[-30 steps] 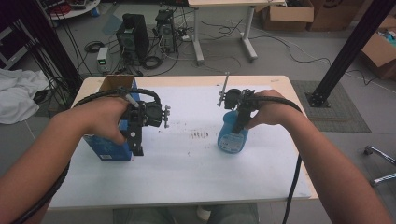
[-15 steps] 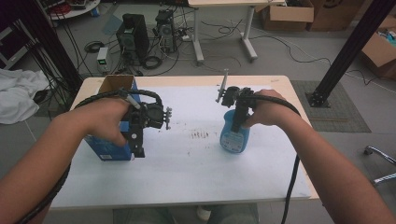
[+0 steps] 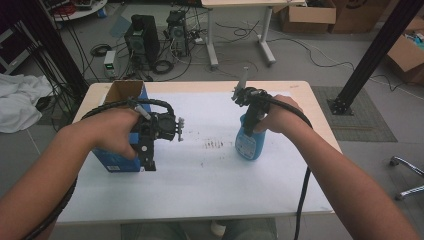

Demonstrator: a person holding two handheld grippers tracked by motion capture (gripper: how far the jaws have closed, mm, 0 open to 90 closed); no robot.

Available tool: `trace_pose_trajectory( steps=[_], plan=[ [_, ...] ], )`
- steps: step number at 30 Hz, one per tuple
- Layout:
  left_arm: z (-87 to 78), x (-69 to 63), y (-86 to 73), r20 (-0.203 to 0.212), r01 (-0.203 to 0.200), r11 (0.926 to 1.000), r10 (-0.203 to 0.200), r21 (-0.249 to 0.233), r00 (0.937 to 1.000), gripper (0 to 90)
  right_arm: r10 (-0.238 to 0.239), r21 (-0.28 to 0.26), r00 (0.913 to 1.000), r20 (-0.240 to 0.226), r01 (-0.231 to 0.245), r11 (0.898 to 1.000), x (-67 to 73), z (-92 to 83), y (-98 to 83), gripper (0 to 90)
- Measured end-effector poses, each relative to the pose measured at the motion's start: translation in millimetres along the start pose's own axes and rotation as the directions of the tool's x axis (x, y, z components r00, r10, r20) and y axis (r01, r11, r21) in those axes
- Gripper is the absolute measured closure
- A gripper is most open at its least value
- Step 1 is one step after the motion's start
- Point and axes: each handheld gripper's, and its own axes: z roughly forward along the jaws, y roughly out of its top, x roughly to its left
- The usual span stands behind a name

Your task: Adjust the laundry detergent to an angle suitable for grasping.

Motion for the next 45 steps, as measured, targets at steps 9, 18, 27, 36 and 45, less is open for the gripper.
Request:
trace_pose_trajectory(
  steps=[9,18,27,36,45],
  plan=[
    [-1.0,-1.8,-2.0,-0.004,0.001,1.0000,-0.001,0.000,1.0000,0.1,0.053,-0.015,0.9984,-0.019,-0.053,0.998,-7.7,-0.2,4.7,38.1],
    [1.7,-1.9,-3.0,0.002,0.006,1.0000,-0.006,0.003,1.0000,0.1,0.036,-0.002,0.9992,-0.018,-0.036,0.999,-2.9,10.5,11.3,38.1],
    [1.6,-0.4,-1.2,-0.001,0.001,1.0000,-0.001,0.004,1.0000,0.1,0.000,-0.012,0.9999,-0.016,0.000,1.000,5.3,13.8,13.8,38.1],
    [3.6,-1.3,0.6,0.006,0.001,1.0000,-0.001,0.004,1.0000,0.1,-0.049,-0.006,0.9987,0.008,0.049,0.999,18.2,17.1,17.8,38.1],
    [4.6,-0.4,-0.3,0.009,0.006,0.9999,-0.006,0.010,0.9999,0.1,-0.057,-0.017,0.9983,0.011,0.057,0.998,19.2,17.4,15.5,37.4]
  ],
)
